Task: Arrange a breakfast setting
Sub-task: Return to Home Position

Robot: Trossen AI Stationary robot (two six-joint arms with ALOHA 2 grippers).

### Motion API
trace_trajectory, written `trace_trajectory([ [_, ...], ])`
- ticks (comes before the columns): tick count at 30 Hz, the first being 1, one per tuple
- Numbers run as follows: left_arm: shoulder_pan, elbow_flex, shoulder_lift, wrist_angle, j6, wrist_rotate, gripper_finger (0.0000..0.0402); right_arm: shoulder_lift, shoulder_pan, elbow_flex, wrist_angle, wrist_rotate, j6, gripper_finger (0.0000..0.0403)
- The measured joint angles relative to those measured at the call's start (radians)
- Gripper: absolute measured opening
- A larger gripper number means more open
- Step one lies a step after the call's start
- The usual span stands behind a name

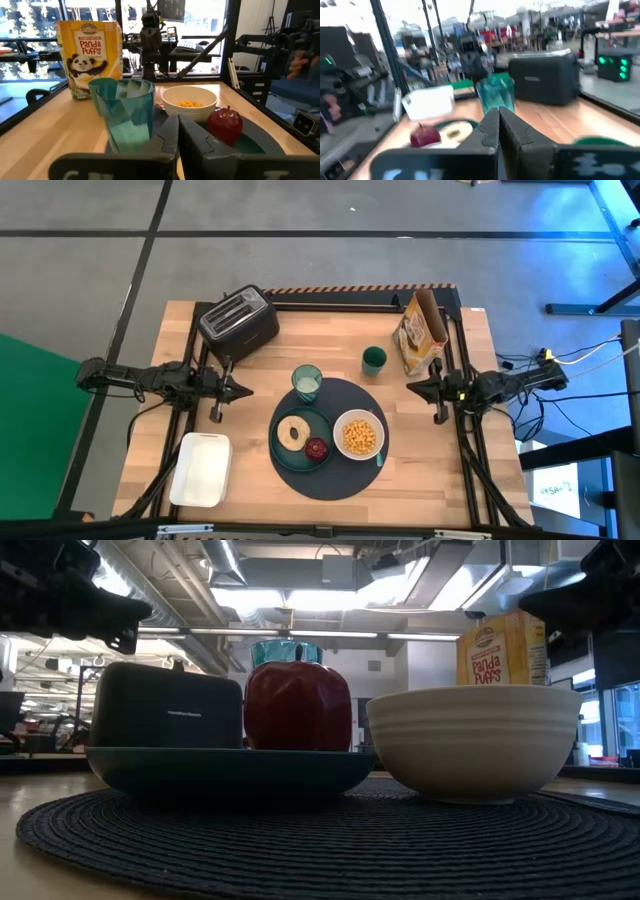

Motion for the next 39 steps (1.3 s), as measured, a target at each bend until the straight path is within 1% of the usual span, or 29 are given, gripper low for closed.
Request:
trace_trajectory([
  [3,0.000,0.000,0.000,-0.008,-0.011,0.005,0.0001,0.000,0.000,-0.040,0.029,0.002,0.006,0.0000],
  [7,0.000,0.000,0.000,0.004,-0.035,0.016,0.0001,-0.001,0.000,-0.039,0.044,0.011,-0.003,0.0000],
  [10,0.000,0.000,0.000,0.013,-0.034,0.022,0.0001,-0.001,-0.001,-0.039,0.053,0.041,-0.025,0.0000],
  [14,0.000,-0.046,0.000,0.047,-0.034,0.023,0.0000,0.000,-0.042,-0.039,0.043,0.044,-0.021,0.0000],
  [18,0.003,-0.046,-0.001,0.040,-0.029,0.028,0.0000,0.001,-0.138,-0.039,0.040,-0.034,-0.020,0.0000],
  [22,0.004,-0.046,-0.025,0.048,-0.009,0.029,0.0000,0.001,-0.266,-0.039,0.015,-0.135,-0.019,0.0000],
  [26,0.012,-0.046,-0.026,0.039,-0.008,0.041,0.0000,0.001,-0.390,-0.039,-0.009,-0.302,0.018,0.0000],
  [29,0.020,-0.046,-0.026,0.021,-0.008,0.075,0.0000,0.001,-0.438,-0.039,-0.012,-0.395,0.052,0.0000],
  [31,0.025,-0.046,-0.026,0.002,-0.010,0.081,0.0000,0.001,-0.448,-0.039,-0.011,-0.413,0.056,0.0000],
  [34,0.031,-0.046,-0.026,-0.032,-0.022,0.076,0.0000,0.001,-0.446,-0.039,-0.012,-0.405,0.054,0.0000],
  [36,0.032,-0.046,-0.026,-0.031,-0.024,0.061,0.0000,0.001,-0.446,-0.039,-0.021,-0.414,0.054,0.0000],
  [39,0.032,-0.046,-0.026,-0.029,0.010,0.036,0.0000,0.001,-0.446,-0.039,-0.028,-0.426,0.053,0.0000],
])
